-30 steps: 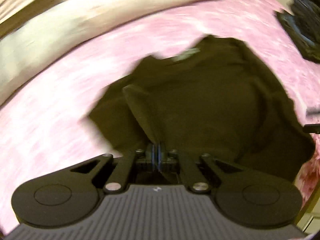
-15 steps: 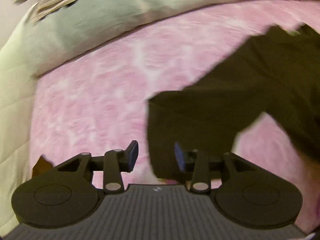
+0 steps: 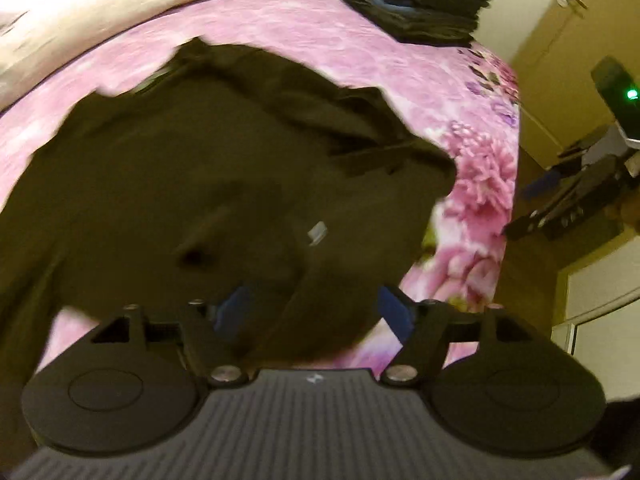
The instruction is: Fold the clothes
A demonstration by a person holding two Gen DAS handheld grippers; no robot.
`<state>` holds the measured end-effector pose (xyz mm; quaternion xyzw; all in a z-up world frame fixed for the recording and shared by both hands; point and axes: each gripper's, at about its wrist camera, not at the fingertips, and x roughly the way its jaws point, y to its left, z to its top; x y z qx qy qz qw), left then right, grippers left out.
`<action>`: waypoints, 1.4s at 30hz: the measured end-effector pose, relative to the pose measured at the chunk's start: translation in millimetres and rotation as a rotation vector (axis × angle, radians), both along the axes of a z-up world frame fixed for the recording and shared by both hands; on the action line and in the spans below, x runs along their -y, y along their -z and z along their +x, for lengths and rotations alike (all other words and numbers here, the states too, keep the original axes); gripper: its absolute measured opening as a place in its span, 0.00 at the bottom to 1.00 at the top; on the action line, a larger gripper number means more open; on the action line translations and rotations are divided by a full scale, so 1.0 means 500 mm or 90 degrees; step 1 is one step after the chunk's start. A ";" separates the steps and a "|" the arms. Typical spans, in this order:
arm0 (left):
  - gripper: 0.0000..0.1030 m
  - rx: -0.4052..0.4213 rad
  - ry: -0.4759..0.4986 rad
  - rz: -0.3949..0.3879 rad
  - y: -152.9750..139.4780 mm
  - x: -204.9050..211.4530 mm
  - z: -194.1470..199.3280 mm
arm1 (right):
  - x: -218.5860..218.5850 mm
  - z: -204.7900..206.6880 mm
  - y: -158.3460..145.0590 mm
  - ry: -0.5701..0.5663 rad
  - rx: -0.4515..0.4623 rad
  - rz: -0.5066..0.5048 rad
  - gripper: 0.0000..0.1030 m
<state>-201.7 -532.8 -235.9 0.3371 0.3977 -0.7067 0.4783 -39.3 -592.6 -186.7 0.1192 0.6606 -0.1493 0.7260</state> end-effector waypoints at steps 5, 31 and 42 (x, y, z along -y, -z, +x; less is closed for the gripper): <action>0.63 0.020 -0.007 0.071 0.093 0.117 -0.063 | 0.022 0.043 -0.008 -0.066 0.069 -0.016 0.89; 0.03 0.119 0.092 0.136 0.018 -0.341 0.021 | 0.110 0.011 0.072 -0.213 0.099 0.010 0.00; 0.17 0.133 0.040 0.120 0.018 -0.395 0.048 | 0.105 -0.097 0.005 -0.086 0.129 0.000 0.83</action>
